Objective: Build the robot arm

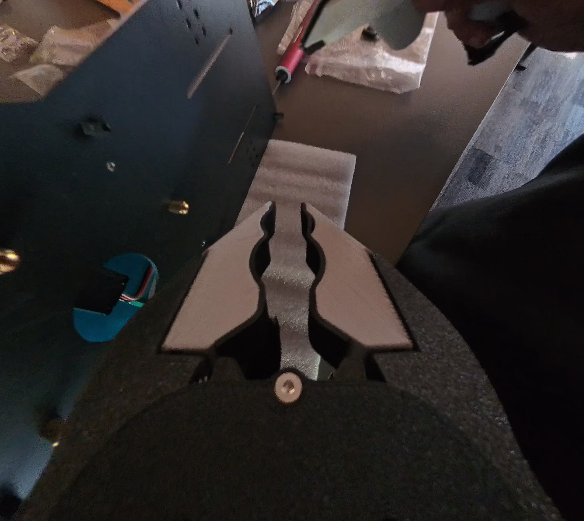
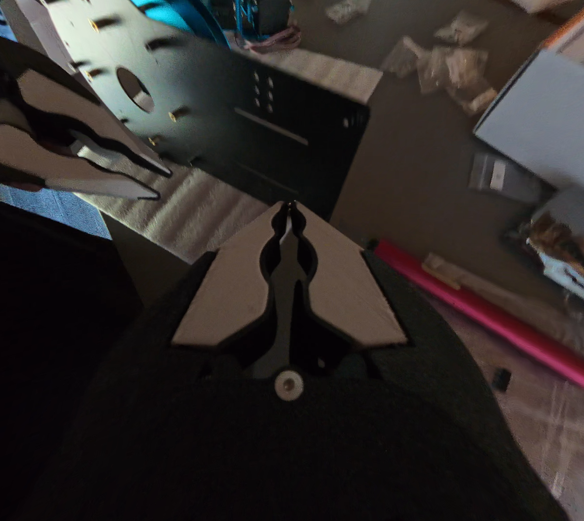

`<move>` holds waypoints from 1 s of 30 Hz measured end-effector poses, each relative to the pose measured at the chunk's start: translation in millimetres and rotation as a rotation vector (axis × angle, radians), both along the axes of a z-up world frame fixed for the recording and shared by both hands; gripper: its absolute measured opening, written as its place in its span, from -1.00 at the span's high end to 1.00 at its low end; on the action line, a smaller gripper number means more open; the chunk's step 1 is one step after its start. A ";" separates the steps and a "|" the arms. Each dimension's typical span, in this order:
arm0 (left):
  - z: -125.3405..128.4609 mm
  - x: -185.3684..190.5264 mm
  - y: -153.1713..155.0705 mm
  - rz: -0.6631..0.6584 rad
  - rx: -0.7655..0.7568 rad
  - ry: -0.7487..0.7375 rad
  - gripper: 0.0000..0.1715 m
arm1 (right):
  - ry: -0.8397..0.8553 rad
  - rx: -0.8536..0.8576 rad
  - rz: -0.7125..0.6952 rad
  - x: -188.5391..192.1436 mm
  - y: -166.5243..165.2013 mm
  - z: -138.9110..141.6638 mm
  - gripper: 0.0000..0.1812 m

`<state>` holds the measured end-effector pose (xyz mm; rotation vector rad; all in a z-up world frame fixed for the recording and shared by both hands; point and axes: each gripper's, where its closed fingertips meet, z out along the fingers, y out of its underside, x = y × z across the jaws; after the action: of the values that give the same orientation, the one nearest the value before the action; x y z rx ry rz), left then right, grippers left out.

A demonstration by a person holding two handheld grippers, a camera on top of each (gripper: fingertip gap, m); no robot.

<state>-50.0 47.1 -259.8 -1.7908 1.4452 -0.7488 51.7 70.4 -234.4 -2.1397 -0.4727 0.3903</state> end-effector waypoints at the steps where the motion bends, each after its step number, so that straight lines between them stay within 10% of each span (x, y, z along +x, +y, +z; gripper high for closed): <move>1: 5.7 1.5 0.1 -0.002 0.002 -0.011 0.83 | 0.003 0.013 0.011 -2.7 6.3 6.5 1.00; 30: 17.7 25.5 11.0 -0.024 0.005 -0.036 0.83 | -0.007 0.095 0.053 -12.4 41.0 7.4 1.00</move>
<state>-24.5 58.1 -242.0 -1.7504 1.4462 -0.7849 39.3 111.4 -227.0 -2.0404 -0.5423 0.3824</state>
